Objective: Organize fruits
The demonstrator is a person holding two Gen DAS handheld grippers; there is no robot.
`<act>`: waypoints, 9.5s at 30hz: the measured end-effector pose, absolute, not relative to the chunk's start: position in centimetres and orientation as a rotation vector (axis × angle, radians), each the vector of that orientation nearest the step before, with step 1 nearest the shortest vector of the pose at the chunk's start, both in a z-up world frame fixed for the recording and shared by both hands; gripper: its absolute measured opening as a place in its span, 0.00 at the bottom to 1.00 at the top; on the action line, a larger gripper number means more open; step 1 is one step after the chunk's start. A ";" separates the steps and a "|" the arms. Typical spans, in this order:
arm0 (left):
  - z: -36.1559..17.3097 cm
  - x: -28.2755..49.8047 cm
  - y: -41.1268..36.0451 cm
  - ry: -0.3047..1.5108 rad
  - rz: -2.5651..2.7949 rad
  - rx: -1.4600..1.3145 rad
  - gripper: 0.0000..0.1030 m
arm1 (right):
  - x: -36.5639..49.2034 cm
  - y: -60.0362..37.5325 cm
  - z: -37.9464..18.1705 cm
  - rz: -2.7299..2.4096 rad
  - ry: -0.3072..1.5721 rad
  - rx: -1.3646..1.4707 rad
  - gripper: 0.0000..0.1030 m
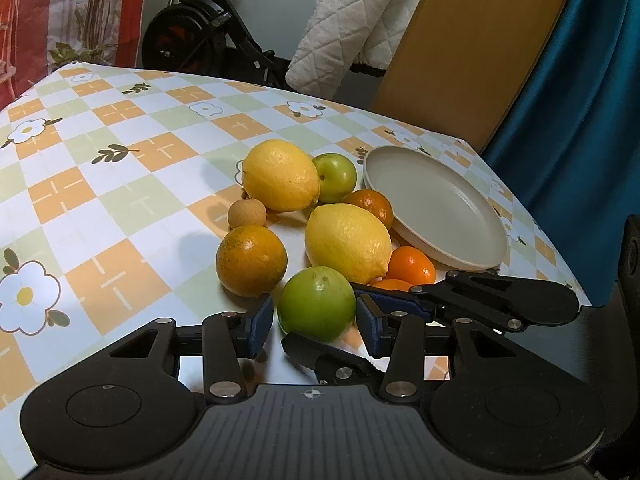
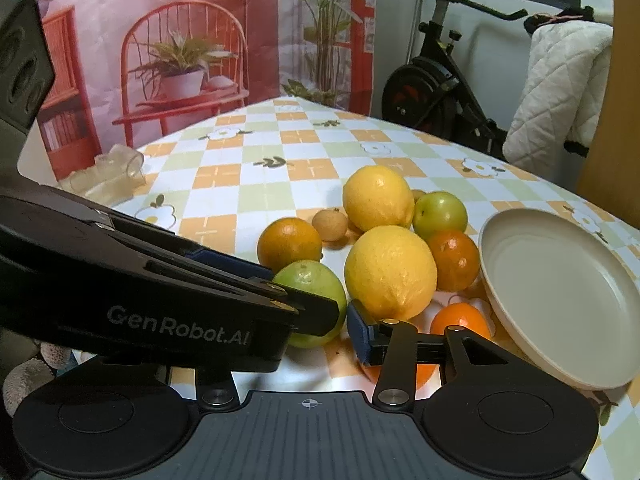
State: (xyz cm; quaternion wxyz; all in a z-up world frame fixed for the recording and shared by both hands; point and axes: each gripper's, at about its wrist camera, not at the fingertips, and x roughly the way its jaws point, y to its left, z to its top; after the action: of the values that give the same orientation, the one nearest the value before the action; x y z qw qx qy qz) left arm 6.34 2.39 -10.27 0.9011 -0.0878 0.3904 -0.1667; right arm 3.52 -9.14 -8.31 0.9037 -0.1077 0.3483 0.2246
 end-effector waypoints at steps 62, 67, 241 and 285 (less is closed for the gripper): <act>-6.7 13.3 -9.6 0.778 -0.487 0.037 0.46 | 7.6 -21.4 -6.1 0.241 0.570 0.004 0.40; -7.4 14.8 -10.0 0.813 -0.483 0.044 0.46 | 9.1 -22.0 -6.9 0.239 0.600 0.011 0.40; -11.0 8.7 -0.8 0.896 -0.375 -0.183 0.45 | 2.9 -17.8 -7.4 0.377 0.766 -0.028 0.38; -10.0 7.4 -1.5 0.867 -0.377 -0.136 0.45 | 3.9 -19.7 -8.0 0.305 0.643 0.033 0.31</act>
State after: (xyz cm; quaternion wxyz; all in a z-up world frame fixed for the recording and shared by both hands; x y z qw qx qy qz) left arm 7.45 -1.45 -9.98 0.8880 -0.0656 0.4173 -0.1814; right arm 3.93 -19.67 -8.02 0.9372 0.0160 0.3149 0.1492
